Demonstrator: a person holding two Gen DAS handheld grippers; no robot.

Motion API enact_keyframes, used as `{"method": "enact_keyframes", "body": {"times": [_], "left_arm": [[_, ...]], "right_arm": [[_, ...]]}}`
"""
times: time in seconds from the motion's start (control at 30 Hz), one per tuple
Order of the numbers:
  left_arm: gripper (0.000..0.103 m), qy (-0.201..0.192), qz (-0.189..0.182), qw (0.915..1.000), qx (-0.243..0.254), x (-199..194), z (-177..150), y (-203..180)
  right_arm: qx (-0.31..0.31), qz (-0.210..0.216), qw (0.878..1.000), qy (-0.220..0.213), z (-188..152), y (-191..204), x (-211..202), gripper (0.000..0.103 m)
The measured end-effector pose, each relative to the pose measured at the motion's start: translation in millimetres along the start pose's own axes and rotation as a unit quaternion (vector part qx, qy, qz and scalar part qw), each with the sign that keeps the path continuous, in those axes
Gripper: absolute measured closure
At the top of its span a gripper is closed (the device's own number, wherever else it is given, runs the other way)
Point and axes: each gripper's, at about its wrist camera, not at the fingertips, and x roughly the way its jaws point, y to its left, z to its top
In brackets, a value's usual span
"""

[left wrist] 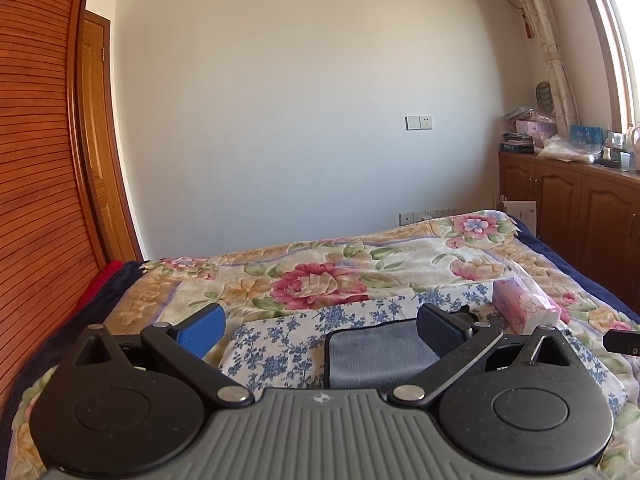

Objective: Fold towel

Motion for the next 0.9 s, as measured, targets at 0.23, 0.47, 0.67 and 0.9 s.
{"method": "enact_keyframes", "body": {"times": [0.23, 0.47, 0.67, 0.9], "left_arm": [[0.0, 0.01, 0.008, 0.9999, -0.002, -12, -20, 1], [0.0, 0.015, 0.013, 0.9997, -0.014, -23, -37, 0], [0.0, 0.021, 0.004, 0.9994, -0.026, -30, -52, 1], [0.0, 0.022, 0.006, 0.9996, -0.017, -32, -76, -5]], "right_arm": [[0.006, -0.003, 1.0, 0.003, -11, 0, -10, 0.0], [0.014, -0.007, 1.0, 0.005, -25, 4, -18, 0.0], [0.026, -0.008, 1.0, 0.0, -34, 7, -22, 0.0], [0.033, -0.015, 0.999, -0.007, -43, 7, -24, 0.0]]}}
